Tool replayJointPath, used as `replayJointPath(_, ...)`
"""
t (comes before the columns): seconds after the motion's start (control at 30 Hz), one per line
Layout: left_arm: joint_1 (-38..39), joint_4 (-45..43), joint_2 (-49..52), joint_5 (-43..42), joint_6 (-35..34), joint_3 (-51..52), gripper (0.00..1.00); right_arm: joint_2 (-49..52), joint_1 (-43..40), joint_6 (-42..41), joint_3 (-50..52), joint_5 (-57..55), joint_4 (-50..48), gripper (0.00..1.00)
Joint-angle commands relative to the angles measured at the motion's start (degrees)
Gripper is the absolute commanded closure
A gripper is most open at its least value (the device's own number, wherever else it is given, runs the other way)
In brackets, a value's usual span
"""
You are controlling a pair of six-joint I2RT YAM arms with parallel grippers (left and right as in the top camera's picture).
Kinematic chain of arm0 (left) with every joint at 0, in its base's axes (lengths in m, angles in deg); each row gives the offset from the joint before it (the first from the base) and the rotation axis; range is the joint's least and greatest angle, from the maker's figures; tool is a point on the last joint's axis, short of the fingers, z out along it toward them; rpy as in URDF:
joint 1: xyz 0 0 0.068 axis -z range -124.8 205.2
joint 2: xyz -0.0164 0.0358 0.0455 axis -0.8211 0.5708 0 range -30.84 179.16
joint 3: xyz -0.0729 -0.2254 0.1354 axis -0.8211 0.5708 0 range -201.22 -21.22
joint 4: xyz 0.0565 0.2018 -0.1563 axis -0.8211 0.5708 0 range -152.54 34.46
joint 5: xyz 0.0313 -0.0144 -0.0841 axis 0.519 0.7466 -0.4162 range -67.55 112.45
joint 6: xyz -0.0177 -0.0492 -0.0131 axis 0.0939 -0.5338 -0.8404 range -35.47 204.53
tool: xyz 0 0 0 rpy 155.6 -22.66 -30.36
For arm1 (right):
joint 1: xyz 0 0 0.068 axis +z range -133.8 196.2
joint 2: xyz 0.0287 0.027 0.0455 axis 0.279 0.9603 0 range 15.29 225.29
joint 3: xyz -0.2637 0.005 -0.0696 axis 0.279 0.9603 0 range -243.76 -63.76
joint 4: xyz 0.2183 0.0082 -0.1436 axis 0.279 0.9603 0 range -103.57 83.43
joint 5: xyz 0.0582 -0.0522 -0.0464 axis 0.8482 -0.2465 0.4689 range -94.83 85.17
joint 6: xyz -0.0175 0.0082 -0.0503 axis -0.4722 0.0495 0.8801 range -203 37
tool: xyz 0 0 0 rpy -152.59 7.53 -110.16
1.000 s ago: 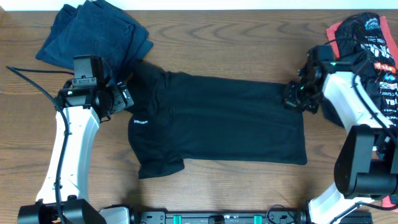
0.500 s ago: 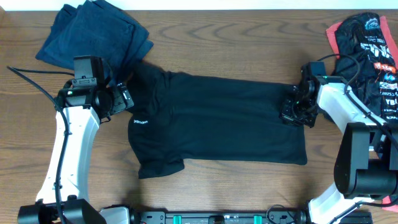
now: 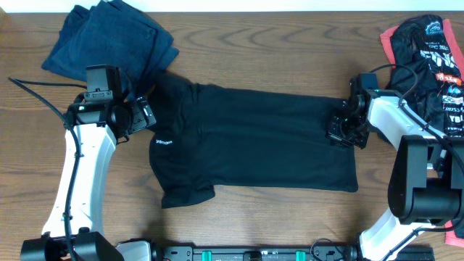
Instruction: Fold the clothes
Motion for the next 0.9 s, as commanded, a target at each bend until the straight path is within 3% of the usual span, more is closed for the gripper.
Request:
replayJointPath(0.0,-0.2,0.3,0.4,0.2,-0.1,0.9,0.02,4.0,-1.4,-2.4,0.9,-6.6,0.1,0.99)
replayJointPath(0.4,-0.2,1.3,0.4,-0.6,-0.1,0.9,0.02,4.0,-9.2,-1.1,-3.4,-9.5,1.4,0.99)
replayJointPath(0.63,-0.1,1.2,0.4,-7.3,1.4,0.9,0.02,4.0,-9.8,-0.8,-5.4,-9.7,0.9,0.99)
replayJointPath(0.87,0.0,1.2,0.4,-13.6,5.3,0.9,0.02,4.0,-9.7,-0.5,-15.5,-8.1,10.1,0.97)
